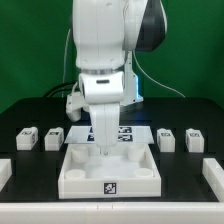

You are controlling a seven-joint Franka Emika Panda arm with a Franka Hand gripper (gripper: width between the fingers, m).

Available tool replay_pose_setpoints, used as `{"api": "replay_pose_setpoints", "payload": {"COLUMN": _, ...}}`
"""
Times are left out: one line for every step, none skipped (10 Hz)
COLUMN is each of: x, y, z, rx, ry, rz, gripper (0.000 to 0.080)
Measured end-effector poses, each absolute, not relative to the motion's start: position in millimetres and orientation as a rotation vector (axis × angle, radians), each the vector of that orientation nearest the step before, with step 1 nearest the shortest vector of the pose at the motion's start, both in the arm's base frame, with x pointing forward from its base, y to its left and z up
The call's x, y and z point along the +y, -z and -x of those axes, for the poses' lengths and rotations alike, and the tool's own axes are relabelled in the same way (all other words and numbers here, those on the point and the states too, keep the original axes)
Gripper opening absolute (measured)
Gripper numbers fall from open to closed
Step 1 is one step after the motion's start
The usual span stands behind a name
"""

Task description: Assemble one leg

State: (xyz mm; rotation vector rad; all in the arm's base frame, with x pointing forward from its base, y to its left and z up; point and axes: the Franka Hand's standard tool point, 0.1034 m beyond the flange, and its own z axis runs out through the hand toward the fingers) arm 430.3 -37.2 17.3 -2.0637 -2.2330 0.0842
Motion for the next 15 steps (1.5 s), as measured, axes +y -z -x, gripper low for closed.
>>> {"api": "replay_pose_setpoints", "payload": {"x": -37.8, "y": -10.4, "z": -428.3, "rx": -2.220, "ry": -0.092, "rz": 2.061, "gripper": 0.0650}}
{"api": "replay_pose_setpoints", "payload": {"x": -38.3, "y": -10.2, "z": -429.8, "rx": -2.221, "ry": -0.085, "rz": 2.068, "gripper": 0.0650}}
{"api": "replay_pose_setpoints", "payload": {"x": -38.5, "y": -10.0, "z": -429.7, "rx": -2.221, "ry": -0.084, "rz": 2.069, "gripper": 0.0650}}
{"api": "replay_pose_setpoints", "payload": {"x": -38.5, "y": -9.8, "z": -429.5, "rx": -2.220, "ry": -0.084, "rz": 2.069, "gripper": 0.0524}}
{"api": "replay_pose_setpoints", "payload": {"x": -38.6, "y": -9.6, "z": -429.3, "rx": -2.220, "ry": -0.085, "rz": 2.069, "gripper": 0.0390}}
{"api": "replay_pose_setpoints", "payload": {"x": -38.6, "y": -9.4, "z": -429.1, "rx": -2.219, "ry": -0.085, "rz": 2.068, "gripper": 0.0390}}
{"api": "replay_pose_setpoints", "payload": {"x": -38.6, "y": -9.3, "z": -429.0, "rx": -2.219, "ry": -0.085, "rz": 2.068, "gripper": 0.0212}}
{"api": "replay_pose_setpoints", "payload": {"x": -38.6, "y": -9.1, "z": -428.7, "rx": -2.219, "ry": -0.086, "rz": 2.068, "gripper": 0.0070}}
{"api": "replay_pose_setpoints", "payload": {"x": -39.0, "y": -10.2, "z": -431.2, "rx": -2.224, "ry": -0.076, "rz": 2.075, "gripper": 0.0070}}
{"api": "replay_pose_setpoints", "payload": {"x": -39.1, "y": -10.3, "z": -431.5, "rx": -2.224, "ry": -0.075, "rz": 2.076, "gripper": 0.0068}}
{"api": "replay_pose_setpoints", "payload": {"x": -39.1, "y": -10.3, "z": -431.5, "rx": -2.224, "ry": -0.075, "rz": 2.076, "gripper": 0.0068}}
{"api": "replay_pose_setpoints", "payload": {"x": -39.1, "y": -10.3, "z": -431.6, "rx": -2.225, "ry": -0.074, "rz": 2.076, "gripper": 0.0068}}
{"api": "replay_pose_setpoints", "payload": {"x": -39.1, "y": -10.3, "z": -431.6, "rx": -2.225, "ry": -0.074, "rz": 2.076, "gripper": 0.0068}}
{"api": "replay_pose_setpoints", "payload": {"x": -39.0, "y": -10.3, "z": -431.6, "rx": -2.225, "ry": -0.074, "rz": 2.076, "gripper": 0.0068}}
{"api": "replay_pose_setpoints", "payload": {"x": -36.1, "y": -10.3, "z": -432.6, "rx": -2.218, "ry": -0.072, "rz": 2.083, "gripper": 0.0068}}
